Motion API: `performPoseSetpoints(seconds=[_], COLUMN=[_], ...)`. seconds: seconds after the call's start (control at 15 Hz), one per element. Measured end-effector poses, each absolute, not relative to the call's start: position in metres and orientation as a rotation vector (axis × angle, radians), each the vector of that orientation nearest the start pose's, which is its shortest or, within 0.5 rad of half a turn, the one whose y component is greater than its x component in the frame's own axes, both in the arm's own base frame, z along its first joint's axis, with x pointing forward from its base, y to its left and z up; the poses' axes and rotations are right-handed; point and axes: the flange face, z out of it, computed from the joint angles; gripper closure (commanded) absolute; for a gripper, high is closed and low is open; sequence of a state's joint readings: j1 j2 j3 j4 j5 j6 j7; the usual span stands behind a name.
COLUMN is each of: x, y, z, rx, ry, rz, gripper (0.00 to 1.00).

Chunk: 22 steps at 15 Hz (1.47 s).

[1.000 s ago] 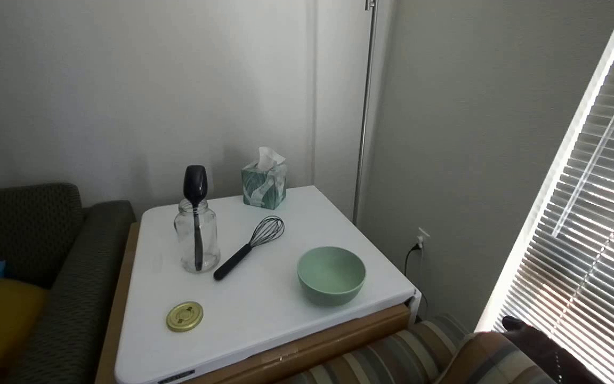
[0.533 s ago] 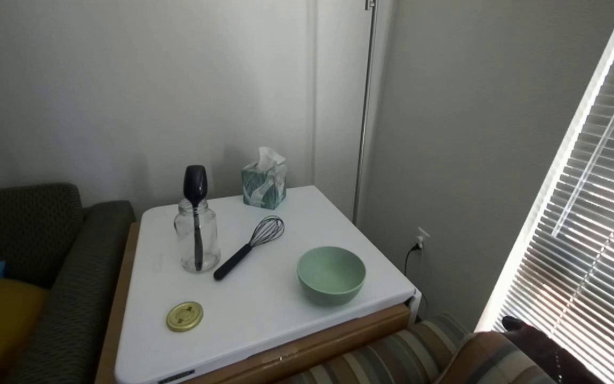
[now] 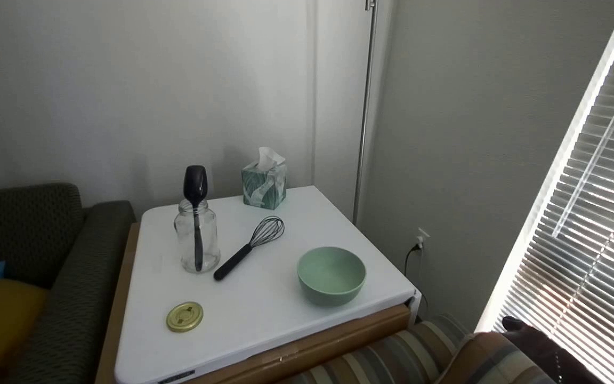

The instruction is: Put the spoon on the table and then move the jar to the right

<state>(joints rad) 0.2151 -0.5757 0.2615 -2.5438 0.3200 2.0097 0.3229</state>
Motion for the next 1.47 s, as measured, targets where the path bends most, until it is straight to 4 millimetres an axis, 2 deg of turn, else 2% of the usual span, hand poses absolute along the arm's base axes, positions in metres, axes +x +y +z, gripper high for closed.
performPoseSetpoints(seconds=[0.2, 0.33, 0.67, 0.87, 1.13, 1.27, 1.47], x=[0.356, 0.378, 0.424, 0.430, 0.426, 0.426, 0.437], y=[0.185, 0.171, 0.138, 0.136, 0.140, 0.142, 0.148], z=[0.447, 0.442, 0.446, 0.446, 0.445, 0.439, 0.425], rx=[-3.003, -2.996, -2.958, -2.954, -2.943, -2.932, -2.917], ry=[0.032, 0.056, 0.132, 0.137, 0.177, 0.212, 0.220], rz=[-0.008, -0.023, -0.032, -0.031, -0.030, -0.052, -0.103], gripper=[0.00, 0.00, 0.00, 0.00, 0.00, 0.00, 0.00])
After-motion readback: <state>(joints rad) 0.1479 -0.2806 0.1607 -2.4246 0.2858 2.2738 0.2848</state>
